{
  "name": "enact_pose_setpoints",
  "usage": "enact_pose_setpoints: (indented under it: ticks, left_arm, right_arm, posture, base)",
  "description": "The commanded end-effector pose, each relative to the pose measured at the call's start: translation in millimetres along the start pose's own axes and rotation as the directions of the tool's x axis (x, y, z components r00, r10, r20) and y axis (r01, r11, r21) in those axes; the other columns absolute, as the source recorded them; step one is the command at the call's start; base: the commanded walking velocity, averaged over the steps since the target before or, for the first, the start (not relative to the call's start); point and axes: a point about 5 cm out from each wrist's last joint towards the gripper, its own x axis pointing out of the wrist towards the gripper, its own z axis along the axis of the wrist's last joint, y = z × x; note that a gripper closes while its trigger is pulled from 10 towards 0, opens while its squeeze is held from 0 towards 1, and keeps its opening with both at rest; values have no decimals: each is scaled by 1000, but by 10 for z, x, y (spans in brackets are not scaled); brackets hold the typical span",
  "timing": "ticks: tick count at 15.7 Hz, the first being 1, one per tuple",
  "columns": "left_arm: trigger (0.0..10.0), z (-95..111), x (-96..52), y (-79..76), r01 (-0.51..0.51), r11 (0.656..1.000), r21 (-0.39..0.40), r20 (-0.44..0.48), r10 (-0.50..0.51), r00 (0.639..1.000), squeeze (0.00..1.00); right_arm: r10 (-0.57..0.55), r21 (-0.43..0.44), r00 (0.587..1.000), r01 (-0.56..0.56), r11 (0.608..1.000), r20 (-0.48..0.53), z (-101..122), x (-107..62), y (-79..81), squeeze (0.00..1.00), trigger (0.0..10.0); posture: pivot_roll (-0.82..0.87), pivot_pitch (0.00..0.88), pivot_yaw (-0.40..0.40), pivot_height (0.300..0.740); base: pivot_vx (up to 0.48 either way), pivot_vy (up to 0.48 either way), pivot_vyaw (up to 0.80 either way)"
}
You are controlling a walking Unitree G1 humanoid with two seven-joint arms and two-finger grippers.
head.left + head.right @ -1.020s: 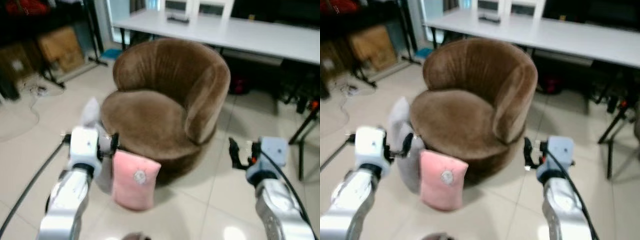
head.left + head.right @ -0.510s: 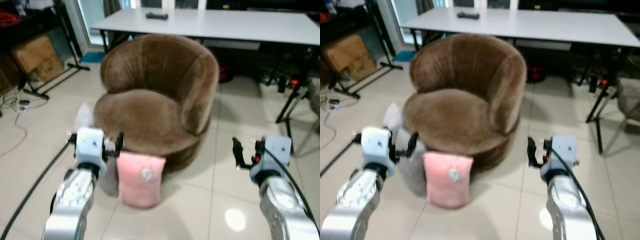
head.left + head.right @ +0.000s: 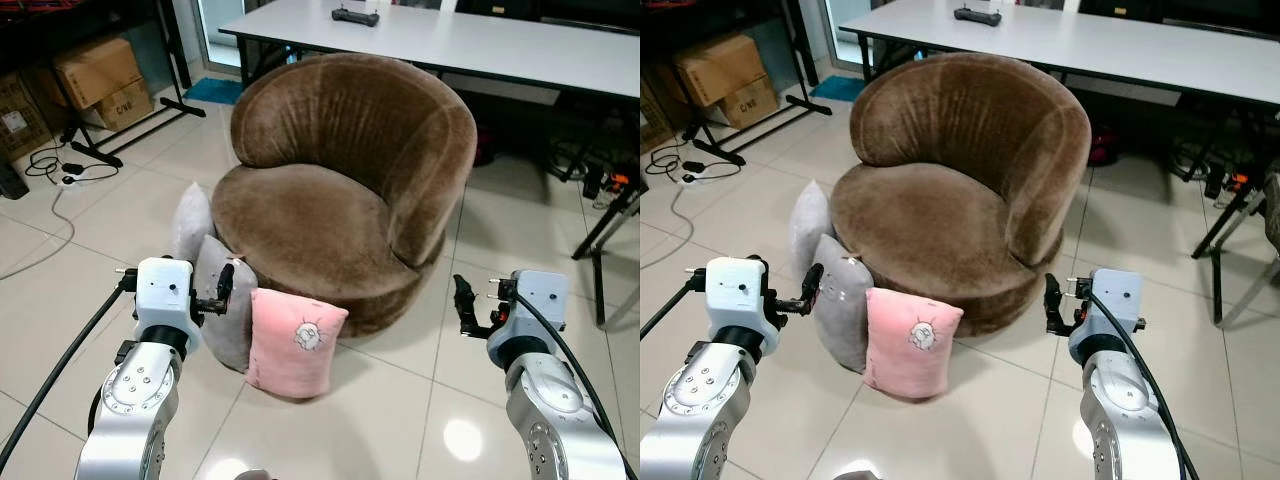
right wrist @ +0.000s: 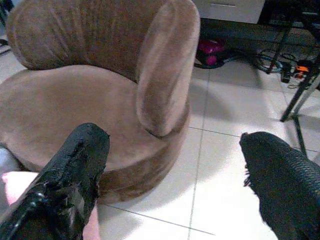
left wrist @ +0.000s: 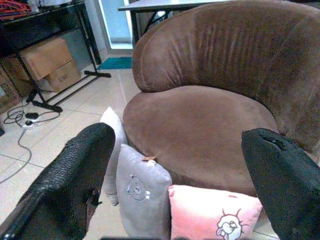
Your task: Move the pillow to the sofa from floor
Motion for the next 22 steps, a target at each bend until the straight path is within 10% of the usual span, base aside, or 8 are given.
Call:
enact_pose_setpoints:
  ticks: [1, 9, 22]
  left_arm:
    - [10000, 32, 20, 11, 3, 1000, -3, 10, -3, 1000, 0]
    - [10000, 63, 49, -66, 28, 1000, -12, 17, -28, 999, 0]
    - [10000, 75, 53, -51, 27, 1000, 1, 20, -27, 999, 0]
  right_arm:
    - [-11, -48, 1000, 12, 999, 23, 34, -5, -21, 0, 10000]
    - [1, -59, 999, 1, 998, 34, 61, -7, -16, 0, 10000]
    - [-17, -35, 999, 18, 999, 28, 25, 25, -14, 0, 10000]
  posture:
    - [44, 0, 20, 740]
    - [27, 0, 26, 740]
    - [32, 0, 30, 740]
  base:
    - [300, 0, 0]
    - [308, 0, 600]
    - [298, 0, -123]
